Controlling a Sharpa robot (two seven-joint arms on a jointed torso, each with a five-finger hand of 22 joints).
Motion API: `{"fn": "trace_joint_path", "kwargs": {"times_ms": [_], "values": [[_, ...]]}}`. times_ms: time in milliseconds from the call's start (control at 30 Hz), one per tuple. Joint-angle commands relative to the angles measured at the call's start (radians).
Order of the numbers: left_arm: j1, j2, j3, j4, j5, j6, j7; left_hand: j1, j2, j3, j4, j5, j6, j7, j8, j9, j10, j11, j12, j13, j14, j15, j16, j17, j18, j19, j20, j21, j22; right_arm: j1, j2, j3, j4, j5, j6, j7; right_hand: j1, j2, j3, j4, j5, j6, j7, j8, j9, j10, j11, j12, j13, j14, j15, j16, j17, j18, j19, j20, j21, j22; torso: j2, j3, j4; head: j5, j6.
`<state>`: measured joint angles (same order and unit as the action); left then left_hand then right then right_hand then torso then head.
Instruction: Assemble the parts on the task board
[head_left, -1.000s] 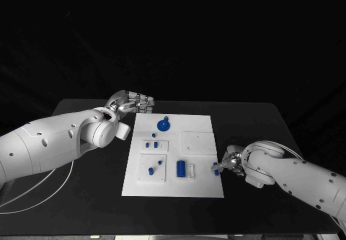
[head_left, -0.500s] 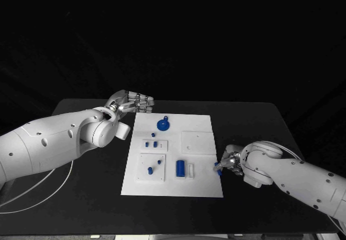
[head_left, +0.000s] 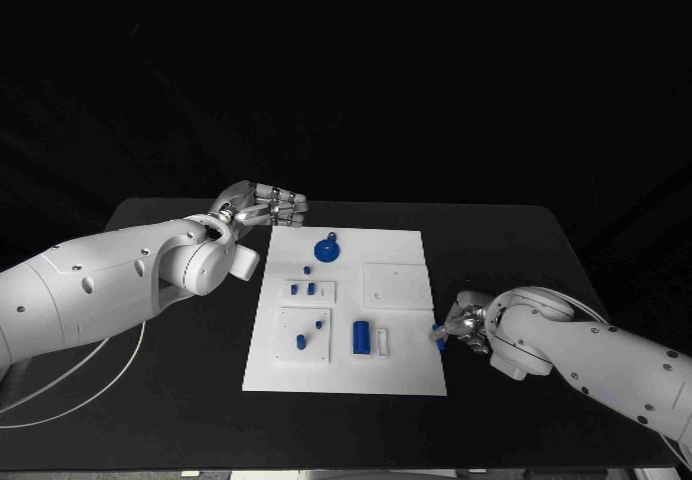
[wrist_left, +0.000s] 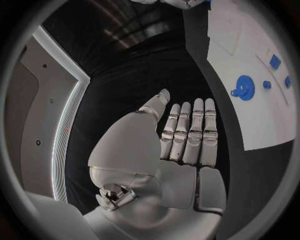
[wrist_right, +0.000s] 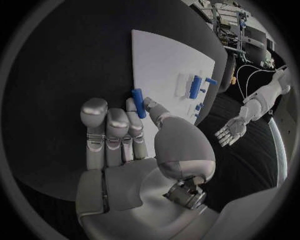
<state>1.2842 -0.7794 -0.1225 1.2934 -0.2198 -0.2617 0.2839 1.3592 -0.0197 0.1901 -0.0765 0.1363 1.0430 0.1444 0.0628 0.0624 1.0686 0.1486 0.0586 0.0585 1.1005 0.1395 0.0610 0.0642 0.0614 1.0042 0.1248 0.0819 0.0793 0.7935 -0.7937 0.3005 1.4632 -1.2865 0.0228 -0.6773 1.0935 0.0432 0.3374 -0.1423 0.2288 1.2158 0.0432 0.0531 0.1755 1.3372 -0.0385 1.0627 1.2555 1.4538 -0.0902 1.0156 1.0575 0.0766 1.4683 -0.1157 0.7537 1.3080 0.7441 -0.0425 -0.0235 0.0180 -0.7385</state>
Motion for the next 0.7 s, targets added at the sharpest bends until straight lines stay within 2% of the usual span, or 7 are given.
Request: {"fn": "trace_joint_path", "kwargs": {"times_ms": [33, 167, 300, 433, 467, 533, 700], "values": [[0.0, 0.0, 0.0, 0.003, -0.004, 0.012, 0.005, 0.002, 0.007, -0.002, 0.006, 0.002, -0.009, 0.0, 0.0, 0.0, -0.004, -0.002, -0.001, -0.001, -0.006, 0.002, 0.0, 0.0, 0.005, 0.003, 0.003, -0.003, -0.002, -0.005, -0.021, 0.008, 0.022, 0.004, -0.03, -0.016, -0.004, 0.005, 0.11, -0.104, -0.006, 0.008, 0.001, 0.011, 0.007, 0.006, -0.004, -0.005, -0.001, 0.0, -0.005, -0.003, -0.001, -0.003, 0.053, 0.0, 0.004, 0.005, -0.001, -0.0012, -0.0007, 0.002, 0.0], [0.0, -0.001, 0.0, 0.004, -0.004, 0.013, 0.004, 0.002, 0.007, -0.002, 0.006, 0.002, -0.009, 0.0, 0.0, 0.0, -0.004, -0.002, -0.001, -0.001, -0.006, 0.002, 0.0, 0.0, 0.005, 0.003, 0.003, -0.003, -0.002, -0.005, -0.038, 0.038, 0.063, 0.002, -0.031, -0.017, -0.005, 0.002, 0.109, -0.103, -0.018, 0.015, -0.001, 0.012, 0.007, 0.009, -0.006, -0.004, 0.0, 0.0, -0.006, -0.002, -0.001, -0.003, 0.053, -0.002, 0.007, 0.006, -0.001, -0.0018, -0.0021, 0.005, 0.0], [0.0, 0.0, 0.0, 0.004, -0.004, 0.013, 0.005, 0.002, 0.007, -0.002, 0.006, 0.002, -0.009, 0.0, 0.0, 0.0, -0.004, -0.002, -0.001, -0.001, -0.006, 0.002, 0.0, 0.0, 0.005, 0.003, 0.003, -0.003, -0.002, -0.005, -0.038, 0.06, 0.098, 0.013, -0.031, -0.016, -0.001, 0.001, 0.1, -0.104, -0.023, 0.021, -0.003, 0.011, 0.003, 0.015, -0.007, -0.008, -0.002, 0.0, -0.007, -0.002, -0.004, -0.005, 0.053, -0.003, 0.012, 0.007, -0.001, -0.0012, 0.001, 0.003, 0.002], [0.0, 0.0, 0.0, 0.004, -0.004, 0.013, 0.004, 0.002, 0.007, -0.002, 0.006, 0.002, -0.009, 0.0, 0.0, 0.0, -0.004, -0.002, -0.001, -0.001, -0.006, 0.002, 0.0, 0.0, 0.005, 0.003, 0.003, -0.003, -0.002, -0.005, -0.024, 0.07, 0.122, 0.048, -0.017, -0.011, -0.002, 0.003, 0.097, -0.102, -0.027, 0.022, -0.004, 0.011, 0.001, 0.015, -0.008, -0.009, -0.003, 0.0, -0.007, -0.002, -0.005, -0.006, 0.053, -0.003, 0.011, 0.006, 0.0, -0.0015, 0.0021, 0.003, 0.001], [0.0, 0.001, 0.0, 0.003, -0.004, 0.012, 0.004, 0.002, 0.007, -0.002, 0.006, 0.002, -0.009, 0.0, 0.0, 0.0, -0.004, -0.002, -0.001, -0.001, -0.006, 0.002, 0.0, 0.0, 0.005, 0.003, 0.003, -0.003, -0.002, -0.005, -0.014, 0.071, 0.124, 0.06, -0.011, -0.01, -0.003, 0.007, 0.092, -0.097, -0.042, 0.021, -0.005, 0.011, 0.0, 0.015, -0.008, -0.01, -0.003, 0.0, -0.007, -0.002, -0.005, -0.006, 0.052, -0.003, 0.008, 0.005, 0.0, -0.0018, 0.0016, 0.003, 0.0], [0.0, 0.002, 0.0, 0.003, -0.004, 0.012, 0.004, 0.002, 0.007, -0.002, 0.006, 0.002, -0.009, 0.0, 0.0, 0.0, -0.004, -0.002, -0.001, -0.001, -0.006, 0.002, 0.0, 0.0, 0.005, 0.003, 0.003, -0.003, -0.002, -0.005, 0.001, 0.073, 0.121, 0.071, -0.004, -0.007, 0.0, 0.01, 0.086, -0.093, -0.064, 0.021, -0.005, 0.011, -0.002, 0.015, -0.008, -0.011, -0.004, -0.001, -0.007, -0.003, -0.006, -0.006, 0.052, -0.003, 0.005, 0.003, 0.0, -0.002, 0.0011, 0.004, 0.0], [0.0, 0.004, 0.0, 0.004, -0.004, 0.013, 0.004, 0.002, 0.008, -0.004, 0.007, 0.004, -0.01, 0.0, 0.0, 0.0, -0.006, -0.001, -0.001, -0.001, -0.005, 0.002, 0.0, 0.0, 0.005, 0.003, 0.004, -0.003, -0.002, -0.005, 0.044, 0.071, 0.096, 0.091, 0.02, 0.0, 0.004, 0.016, 0.071, -0.086, -0.07, 0.021, -0.006, 0.011, -0.007, 0.014, -0.008, -0.015, -0.005, -0.001, -0.007, -0.006, -0.01, -0.007, 0.052, -0.003, 0.0, 0.001, 0.0, -0.0019, 0.0028, 0.006, 0.0]]}}
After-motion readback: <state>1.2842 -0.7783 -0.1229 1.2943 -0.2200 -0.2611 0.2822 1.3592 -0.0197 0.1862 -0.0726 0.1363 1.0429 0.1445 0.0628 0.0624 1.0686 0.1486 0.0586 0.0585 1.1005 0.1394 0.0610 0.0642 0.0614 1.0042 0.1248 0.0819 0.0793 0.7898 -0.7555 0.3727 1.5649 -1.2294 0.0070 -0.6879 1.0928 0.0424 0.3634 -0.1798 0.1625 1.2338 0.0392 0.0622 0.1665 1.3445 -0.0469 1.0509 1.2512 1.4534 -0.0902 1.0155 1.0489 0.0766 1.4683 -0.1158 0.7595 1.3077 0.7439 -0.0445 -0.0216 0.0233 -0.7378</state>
